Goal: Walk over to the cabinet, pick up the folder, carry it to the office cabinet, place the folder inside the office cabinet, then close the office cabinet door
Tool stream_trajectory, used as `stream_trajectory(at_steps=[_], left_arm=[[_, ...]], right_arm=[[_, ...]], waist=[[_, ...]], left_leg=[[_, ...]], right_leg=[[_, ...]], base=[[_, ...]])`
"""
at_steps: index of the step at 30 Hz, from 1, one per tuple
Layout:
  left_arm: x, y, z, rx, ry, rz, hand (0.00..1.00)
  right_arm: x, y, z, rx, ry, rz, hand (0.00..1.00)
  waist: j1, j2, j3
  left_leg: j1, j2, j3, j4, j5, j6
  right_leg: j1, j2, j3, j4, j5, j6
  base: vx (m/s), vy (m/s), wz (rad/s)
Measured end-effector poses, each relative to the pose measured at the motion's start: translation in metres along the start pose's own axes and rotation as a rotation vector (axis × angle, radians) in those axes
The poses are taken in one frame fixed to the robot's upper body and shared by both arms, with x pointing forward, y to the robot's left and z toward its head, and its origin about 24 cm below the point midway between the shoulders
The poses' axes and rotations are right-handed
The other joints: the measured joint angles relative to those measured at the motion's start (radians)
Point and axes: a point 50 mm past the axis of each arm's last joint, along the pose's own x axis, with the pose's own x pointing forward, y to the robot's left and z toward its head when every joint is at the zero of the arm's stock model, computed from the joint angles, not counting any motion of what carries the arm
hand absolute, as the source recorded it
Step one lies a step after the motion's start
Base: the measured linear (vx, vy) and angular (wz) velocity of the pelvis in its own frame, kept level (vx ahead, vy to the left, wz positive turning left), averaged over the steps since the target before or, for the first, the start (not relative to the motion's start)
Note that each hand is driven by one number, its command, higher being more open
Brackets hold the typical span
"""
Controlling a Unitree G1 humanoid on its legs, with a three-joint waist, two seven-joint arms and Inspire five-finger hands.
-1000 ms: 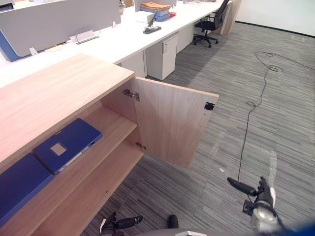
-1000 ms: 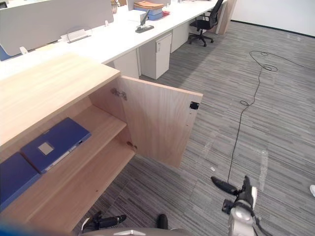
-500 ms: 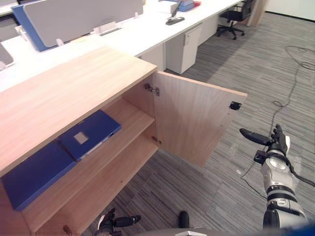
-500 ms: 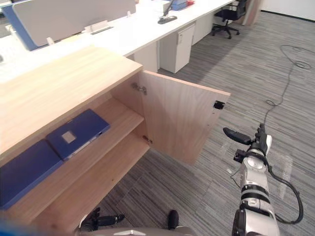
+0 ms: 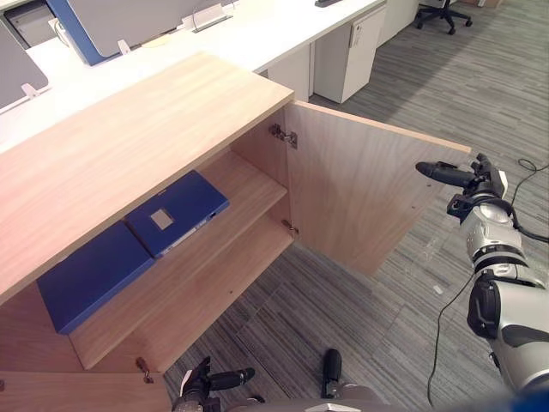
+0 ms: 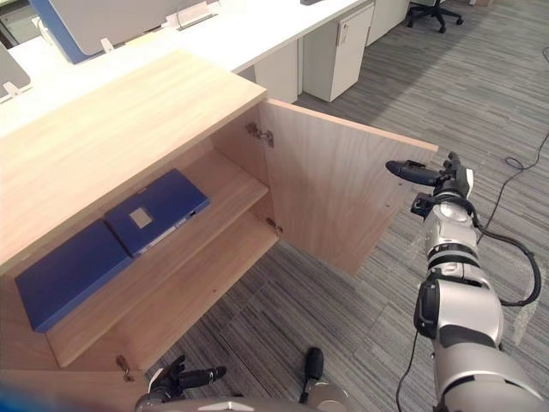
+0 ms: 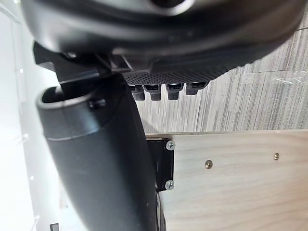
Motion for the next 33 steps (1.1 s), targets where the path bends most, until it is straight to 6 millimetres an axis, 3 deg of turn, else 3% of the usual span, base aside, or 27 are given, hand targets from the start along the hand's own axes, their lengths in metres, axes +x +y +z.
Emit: stream_trajectory(at_steps=[7, 10, 16, 19, 23, 25, 26, 27, 29, 31, 33], left_arm=[[0.000, -0.008, 0.008, 0.003, -0.050, -0.031, 1.00], [0.000, -0.009, 0.010, 0.017, -0.057, -0.036, 1.00], [0.001, -0.014, 0.014, 0.037, -0.073, -0.071, 1.00], [0.001, -0.015, 0.015, 0.060, -0.075, -0.089, 1.00], [0.000, -0.012, 0.011, 0.111, -0.063, -0.098, 1.00], [0.002, -0.007, 0.012, 0.166, -0.054, -0.101, 1.00], [0.002, -0.006, 0.012, 0.181, -0.053, -0.100, 1.00], [0.003, -0.004, 0.013, 0.198, -0.049, -0.103, 1.00], [0.004, -0.006, 0.016, 0.215, -0.058, -0.112, 1.00], [0.005, -0.011, 0.021, 0.236, -0.077, -0.130, 1.00], [0.005, -0.013, 0.023, 0.236, -0.077, -0.135, 1.00]], right_arm=[[0.005, -0.003, 0.032, -0.015, -0.033, 0.018, 1.00], [0.005, -0.005, 0.036, -0.060, -0.047, 0.037, 1.00], [0.001, 0.016, 0.024, -0.239, -0.058, 0.209, 1.00], [-0.010, 0.021, 0.015, -0.443, -0.126, 0.298, 1.00], [-0.040, 0.047, -0.001, -0.715, -0.198, 0.590, 1.00], [-0.073, 0.060, -0.021, -0.928, -0.178, 0.896, 1.00], [-0.082, 0.063, -0.027, -0.977, -0.156, 0.988, 1.00], [-0.108, 0.074, -0.044, -1.043, -0.114, 1.207, 1.00], [-0.140, 0.088, -0.061, -1.048, -0.084, 1.430, 1.00], [-0.174, 0.097, -0.082, -1.050, -0.038, 1.656, 1.00], [-0.194, 0.098, -0.091, -1.043, -0.006, 1.804, 1.00]], waist=[[-0.013, 0.024, 0.047], [-0.012, 0.028, 0.055], [-0.010, 0.037, 0.070], [-0.017, 0.034, 0.072], [-0.064, 0.026, 0.070], [-0.071, 0.001, 0.055], [-0.071, -0.006, 0.049], [-0.070, -0.020, 0.028], [-0.066, -0.033, 0.009], [-0.048, -0.037, -0.002], [-0.022, -0.038, -0.004]], left_leg=[[-0.015, -0.026, -0.022, 0.002, 0.014, 0.016], [-0.020, -0.030, -0.030, 0.001, 0.018, 0.018], [-0.028, -0.021, -0.029, 0.003, 0.019, 0.013], [-0.021, -0.009, -0.011, 0.001, 0.015, 0.007], [0.002, 0.009, 0.017, 0.002, 0.005, -0.008], [0.000, 0.021, 0.034, 0.027, 0.003, -0.009], [0.000, 0.027, 0.034, 0.033, 0.003, -0.009], [-0.005, 0.042, 0.033, 0.045, 0.003, -0.009], [-0.007, 0.059, 0.027, 0.045, 0.003, -0.009], [-0.011, 0.072, 0.021, 0.030, 0.004, -0.009], [-0.011, 0.074, 0.019, 0.019, 0.010, -0.019]], right_leg=[[-0.004, -0.029, -0.012, 0.000, 0.013, 0.011], [-0.005, -0.036, -0.019, -0.001, 0.015, 0.013], [-0.012, -0.026, -0.018, 0.000, 0.011, 0.015], [-0.016, -0.010, 0.000, 0.000, 0.011, 0.008], [-0.017, 0.022, 0.043, 0.000, 0.005, -0.002], [-0.024, 0.044, 0.072, 0.000, 0.001, -0.015], [-0.024, 0.051, 0.076, 0.000, 0.000, -0.018], [-0.023, 0.065, 0.076, -0.001, -0.006, -0.028], [-0.022, 0.079, 0.064, -0.001, -0.012, -0.036], [-0.028, 0.091, 0.050, -0.001, -0.015, -0.040], [-0.033, 0.095, 0.050, -0.001, -0.014, -0.040]], base=[[-0.06, 0.058, 0.08], [-0.08, 0.038, 0.09], [-0.01, 0.014, -0.01], [0.05, 0.026, -0.20], [0.04, 0.009, -0.44], [0.01, -0.042, -0.50], [0.01, -0.112, -0.20], [0.01, -0.150, -0.04], [0.00, -0.123, 0.15], [-0.02, -0.083, 0.20], [-0.02, -0.033, 0.06]])
